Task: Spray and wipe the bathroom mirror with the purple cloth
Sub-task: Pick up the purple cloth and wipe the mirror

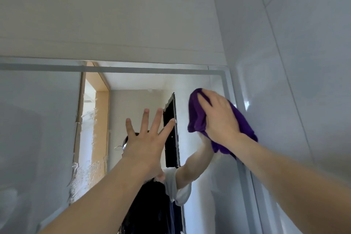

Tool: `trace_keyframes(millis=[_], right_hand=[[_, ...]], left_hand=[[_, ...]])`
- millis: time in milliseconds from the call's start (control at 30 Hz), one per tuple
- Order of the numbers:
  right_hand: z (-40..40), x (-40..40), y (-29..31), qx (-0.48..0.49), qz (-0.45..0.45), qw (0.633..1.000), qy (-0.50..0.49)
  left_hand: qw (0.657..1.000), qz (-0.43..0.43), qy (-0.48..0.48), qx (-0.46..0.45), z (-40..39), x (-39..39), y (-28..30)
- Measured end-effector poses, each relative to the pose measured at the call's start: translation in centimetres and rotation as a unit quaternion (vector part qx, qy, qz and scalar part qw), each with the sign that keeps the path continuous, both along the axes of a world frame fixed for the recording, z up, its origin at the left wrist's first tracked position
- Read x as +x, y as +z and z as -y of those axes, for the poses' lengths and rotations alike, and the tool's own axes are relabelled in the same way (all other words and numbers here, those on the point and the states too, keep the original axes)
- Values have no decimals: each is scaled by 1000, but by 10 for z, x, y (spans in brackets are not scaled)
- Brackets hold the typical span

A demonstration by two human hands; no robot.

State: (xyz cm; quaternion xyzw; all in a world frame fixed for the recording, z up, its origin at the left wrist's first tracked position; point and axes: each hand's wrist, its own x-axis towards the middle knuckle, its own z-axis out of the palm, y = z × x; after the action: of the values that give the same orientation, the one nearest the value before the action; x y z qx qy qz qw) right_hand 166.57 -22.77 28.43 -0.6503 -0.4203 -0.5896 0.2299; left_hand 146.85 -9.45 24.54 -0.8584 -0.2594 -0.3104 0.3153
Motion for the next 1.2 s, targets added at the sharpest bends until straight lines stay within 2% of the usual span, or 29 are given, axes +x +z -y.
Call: trace_keyframes(millis=[200, 367, 433, 567, 667, 733, 800, 867, 1000, 1100, 1200], right_hand=[[16, 24, 53, 108, -133, 985, -10], [-2, 10, 99, 165, -185, 969, -15], [-10, 2, 97, 156, -152, 976, -22], [-17, -3, 70, 50, 9, 999, 6], [-7, 5, 44, -60, 80, 995, 6], [4, 18, 32, -90, 100, 991, -12], [13, 27, 32, -47, 62, 997, -12], [12, 30, 41, 21, -22, 999, -16], [-5, 10, 75, 128, -138, 982, -31], [-25, -17, 82, 136, -129, 982, -28], [-47, -44, 52, 73, -58, 996, -1]], left_hand=[[1000, -10, 12, -15, 6, 1, 3], [1000, -11, 12, -22, 2, 3, 3], [999, -17, 14, -26, 4, 3, 3], [1000, -20, 19, -13, 4, 4, 3], [1000, -17, 16, -7, 3, 3, 3], [1000, -18, 13, -9, 1, 1, 4], [1000, -15, 10, -11, 1, -1, 5], [1000, -15, 5, -20, 2, 0, 3], [999, -26, 9, -22, 3, 0, 4], [999, -30, 7, -25, 2, -2, 6], [999, -20, -10, -24, 3, -4, 4]])
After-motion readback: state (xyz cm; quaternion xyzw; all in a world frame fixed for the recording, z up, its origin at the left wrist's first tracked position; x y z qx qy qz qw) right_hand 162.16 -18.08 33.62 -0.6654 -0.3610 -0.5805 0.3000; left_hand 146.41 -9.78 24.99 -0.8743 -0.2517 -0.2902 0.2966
